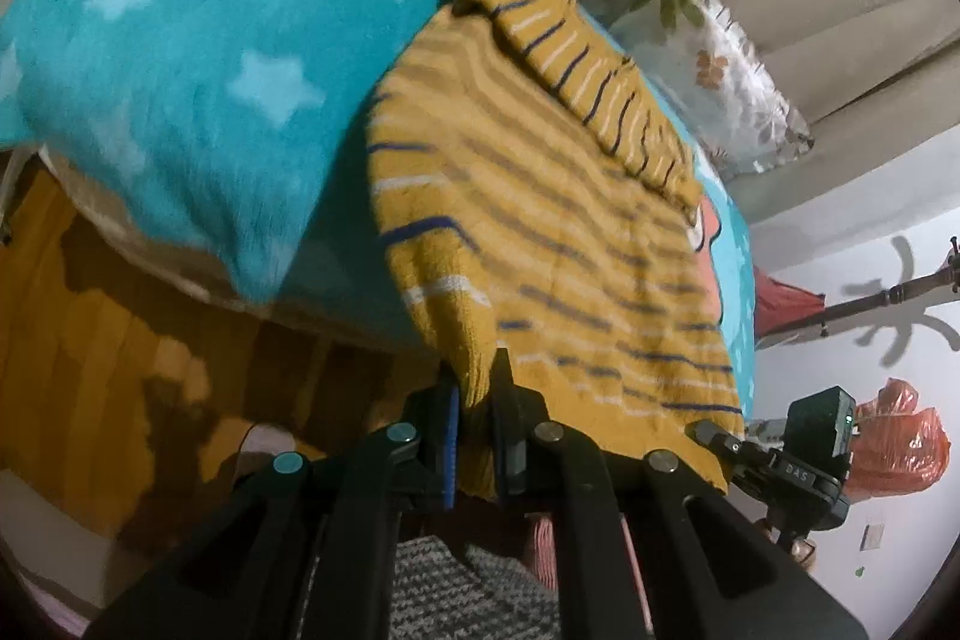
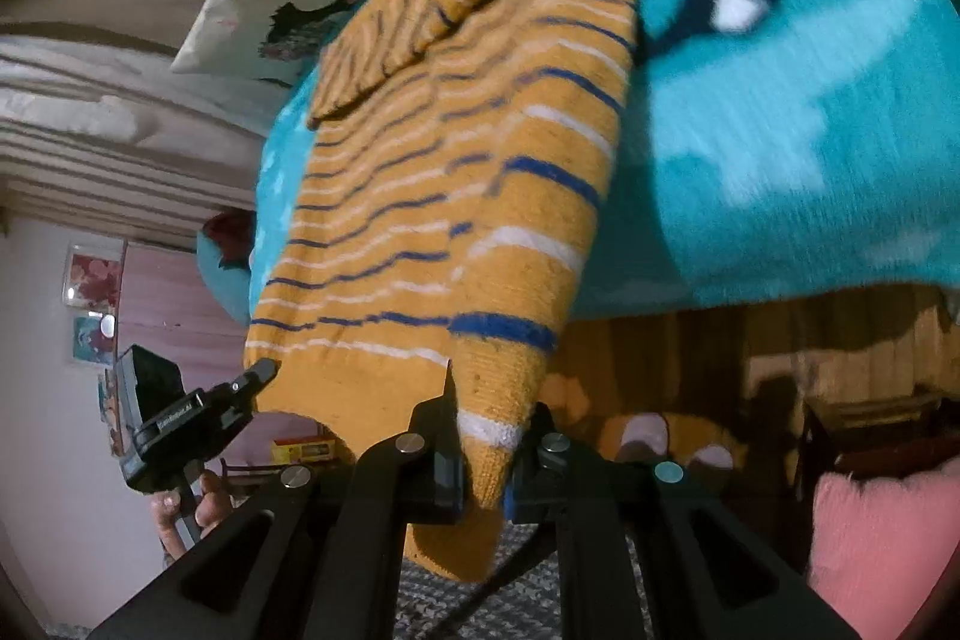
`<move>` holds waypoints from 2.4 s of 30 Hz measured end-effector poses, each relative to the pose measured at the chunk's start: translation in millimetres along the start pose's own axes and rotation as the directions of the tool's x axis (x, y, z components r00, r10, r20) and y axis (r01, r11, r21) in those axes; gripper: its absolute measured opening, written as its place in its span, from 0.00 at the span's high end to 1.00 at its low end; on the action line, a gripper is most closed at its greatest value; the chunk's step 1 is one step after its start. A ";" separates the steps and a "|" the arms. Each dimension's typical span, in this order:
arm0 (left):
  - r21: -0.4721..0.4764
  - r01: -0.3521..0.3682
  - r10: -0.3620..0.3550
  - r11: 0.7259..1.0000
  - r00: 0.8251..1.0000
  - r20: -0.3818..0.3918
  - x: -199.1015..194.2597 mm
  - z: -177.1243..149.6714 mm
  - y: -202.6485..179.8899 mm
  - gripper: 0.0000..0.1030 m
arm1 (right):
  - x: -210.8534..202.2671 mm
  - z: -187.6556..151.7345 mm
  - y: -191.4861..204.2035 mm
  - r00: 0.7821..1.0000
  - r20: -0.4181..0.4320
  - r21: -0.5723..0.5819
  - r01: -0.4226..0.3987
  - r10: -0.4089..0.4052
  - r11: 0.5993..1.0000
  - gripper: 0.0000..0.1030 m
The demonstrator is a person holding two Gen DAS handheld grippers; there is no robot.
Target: Fold small clothes
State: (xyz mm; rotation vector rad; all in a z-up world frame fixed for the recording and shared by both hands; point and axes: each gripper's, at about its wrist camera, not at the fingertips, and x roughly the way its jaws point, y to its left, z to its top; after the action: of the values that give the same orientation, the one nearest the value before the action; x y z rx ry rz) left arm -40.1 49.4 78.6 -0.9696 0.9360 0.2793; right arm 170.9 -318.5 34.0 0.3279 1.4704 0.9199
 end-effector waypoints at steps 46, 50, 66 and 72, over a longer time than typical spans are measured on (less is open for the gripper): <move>0.060 0.136 -0.133 0.989 0.990 -0.050 166.4 348.4 -74.2 0.47 | 84.8 344.7 -47.2 0.959 0.272 0.501 -0.207 0.074 0.840 0.43; 0.146 0.044 -0.040 0.988 0.999 -0.034 157.8 336.3 -73.7 0.46 | 77.1 339.9 -59.8 0.920 0.348 0.549 -0.355 0.179 0.756 0.34; 0.378 -0.335 0.342 0.863 0.938 0.050 226.3 307.9 -89.9 0.46 | 75.0 327.8 -16.0 0.973 0.226 0.409 -0.133 0.041 0.903 0.28; 0.354 -0.313 0.319 0.881 0.947 0.042 226.9 319.3 -70.3 0.45 | 47.6 316.3 -17.2 0.945 0.281 0.370 0.057 -0.170 0.927 0.28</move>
State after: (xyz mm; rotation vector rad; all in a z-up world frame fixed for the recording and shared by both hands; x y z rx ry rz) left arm 312.0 223.2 14.1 -0.4813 1.1167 0.3612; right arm 464.3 -190.1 30.0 0.6188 1.3433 0.4735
